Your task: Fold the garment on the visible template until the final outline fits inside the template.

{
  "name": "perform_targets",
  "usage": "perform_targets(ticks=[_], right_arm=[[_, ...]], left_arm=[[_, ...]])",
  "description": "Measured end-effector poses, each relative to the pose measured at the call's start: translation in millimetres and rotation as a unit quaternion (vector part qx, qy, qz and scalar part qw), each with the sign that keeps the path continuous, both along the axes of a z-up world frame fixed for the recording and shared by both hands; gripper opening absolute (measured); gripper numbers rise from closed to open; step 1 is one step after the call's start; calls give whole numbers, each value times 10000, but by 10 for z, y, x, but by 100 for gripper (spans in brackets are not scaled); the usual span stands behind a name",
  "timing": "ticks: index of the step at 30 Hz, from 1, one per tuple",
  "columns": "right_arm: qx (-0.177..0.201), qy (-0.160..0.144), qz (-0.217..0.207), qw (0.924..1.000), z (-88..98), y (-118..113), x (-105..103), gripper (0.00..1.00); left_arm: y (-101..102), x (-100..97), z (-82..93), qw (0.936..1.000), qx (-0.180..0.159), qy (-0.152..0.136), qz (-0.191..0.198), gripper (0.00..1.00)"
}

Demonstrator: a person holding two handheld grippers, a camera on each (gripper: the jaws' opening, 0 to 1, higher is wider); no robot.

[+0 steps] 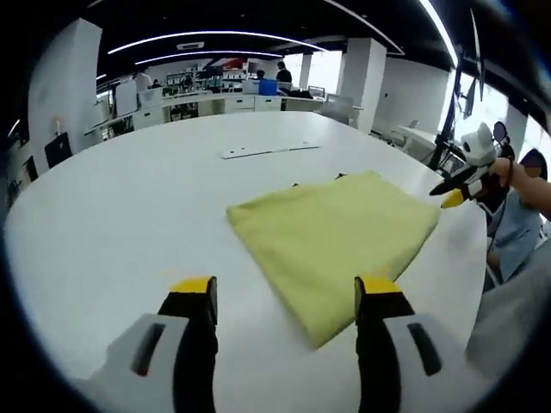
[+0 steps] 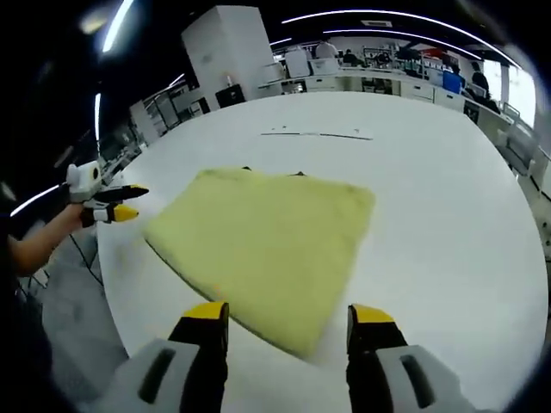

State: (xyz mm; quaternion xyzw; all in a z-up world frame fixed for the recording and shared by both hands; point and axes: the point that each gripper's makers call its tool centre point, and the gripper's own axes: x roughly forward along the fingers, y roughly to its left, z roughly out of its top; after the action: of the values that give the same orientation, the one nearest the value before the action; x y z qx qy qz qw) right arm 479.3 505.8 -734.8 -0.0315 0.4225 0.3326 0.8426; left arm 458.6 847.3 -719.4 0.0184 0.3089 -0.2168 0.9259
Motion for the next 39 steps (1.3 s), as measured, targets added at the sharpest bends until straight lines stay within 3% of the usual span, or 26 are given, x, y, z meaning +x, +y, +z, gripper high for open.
perform_targets(ticks=[5, 9, 14, 21, 39], right_arm=[[4, -24, 20, 10000, -29, -40, -121, 42], [0, 65, -65, 10000, -77, -102, -179, 27], [-145, 96, -136, 9998, -141, -166, -223, 25], [-10, 73, -306, 9995, -204, -201, -208, 18], [-40, -65, -350, 9994, -258, -211, -162, 3]], left_arm=[[-42, -154, -128, 9997, 48, 177, -128, 47], [-104, -271, -235, 9990, 22, 371, -240, 42], [-150, -340, -270, 9983, -219, 471, -248, 29], [-149, -399, -364, 9974, -242, 621, -259, 21], [-91, -412, -427, 9976, -207, 613, -230, 4]])
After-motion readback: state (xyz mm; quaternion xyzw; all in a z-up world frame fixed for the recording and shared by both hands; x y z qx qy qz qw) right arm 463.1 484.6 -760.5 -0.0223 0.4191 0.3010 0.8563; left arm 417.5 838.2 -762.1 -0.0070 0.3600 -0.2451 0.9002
